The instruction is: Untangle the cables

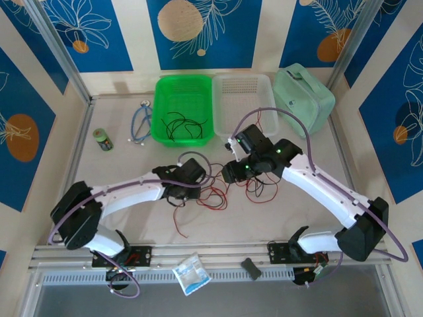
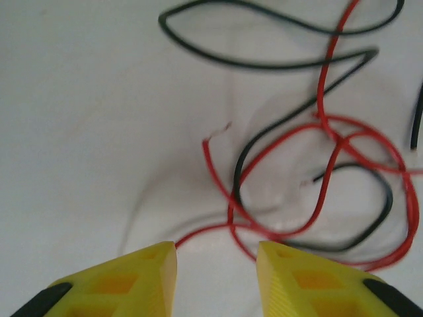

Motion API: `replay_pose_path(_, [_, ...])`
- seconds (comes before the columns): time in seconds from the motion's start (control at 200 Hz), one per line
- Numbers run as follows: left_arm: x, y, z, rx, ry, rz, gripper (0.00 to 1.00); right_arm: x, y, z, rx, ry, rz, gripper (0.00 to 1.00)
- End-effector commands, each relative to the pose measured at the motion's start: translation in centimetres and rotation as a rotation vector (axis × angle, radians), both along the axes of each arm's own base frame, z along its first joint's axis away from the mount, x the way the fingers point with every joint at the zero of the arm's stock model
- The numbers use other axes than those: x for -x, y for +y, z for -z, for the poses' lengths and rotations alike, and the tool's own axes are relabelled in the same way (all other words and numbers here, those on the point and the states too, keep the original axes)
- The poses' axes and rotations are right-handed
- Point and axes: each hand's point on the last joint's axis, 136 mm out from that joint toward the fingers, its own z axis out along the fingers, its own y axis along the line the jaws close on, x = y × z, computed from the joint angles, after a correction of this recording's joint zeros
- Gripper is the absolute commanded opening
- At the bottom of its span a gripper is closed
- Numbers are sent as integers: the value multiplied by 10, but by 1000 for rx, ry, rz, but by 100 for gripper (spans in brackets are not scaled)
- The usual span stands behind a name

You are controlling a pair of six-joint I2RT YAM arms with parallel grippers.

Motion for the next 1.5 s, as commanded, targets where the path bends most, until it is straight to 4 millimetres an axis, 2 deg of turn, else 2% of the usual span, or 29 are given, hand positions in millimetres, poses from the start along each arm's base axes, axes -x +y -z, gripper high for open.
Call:
replay_pose_path(0.0, [-22, -9, 3, 36, -28, 3, 35, 6, -5, -2, -31, 18, 25, 43])
replay_pose_path(0.16, [-32, -12, 18, 51, -11, -6, 33, 11, -11, 3, -30, 30, 42, 43])
replay_pose_path(0.335, [-35, -22, 32, 57, 16, 11, 31, 14, -13, 4, -36, 33, 50, 43])
replay_pose_path(0.535, [-33, -16, 43, 19, 36, -4, 27, 15, -13, 4, -45, 34, 49, 43])
replay_pose_path(0.68, [-35, -11, 44, -12, 23, -8, 20, 15, -12, 6, -50, 39, 53, 43])
replay_pose_path(0.815, [-40, -10, 41, -29, -1, -7, 9, 16, -12, 7, -54, 43, 54, 43])
replay_pose_path(0.985, [-47, -15, 19, -8, -60, 14, 0, 18, -13, 6, -67, 44, 63, 43])
replay_pose_path(1.131, [-49, -25, -17, 31, -124, 58, 0, 20, -11, 7, -88, 53, 66, 43])
replay_pose_path(1.301, [-42, -38, -57, 70, -172, 130, 0, 24, -7, 11, -128, 72, 75, 43])
replay_pose_path(1.496, [-32, -38, -96, 76, -217, 171, 0, 26, -5, 17, -149, 85, 90, 43])
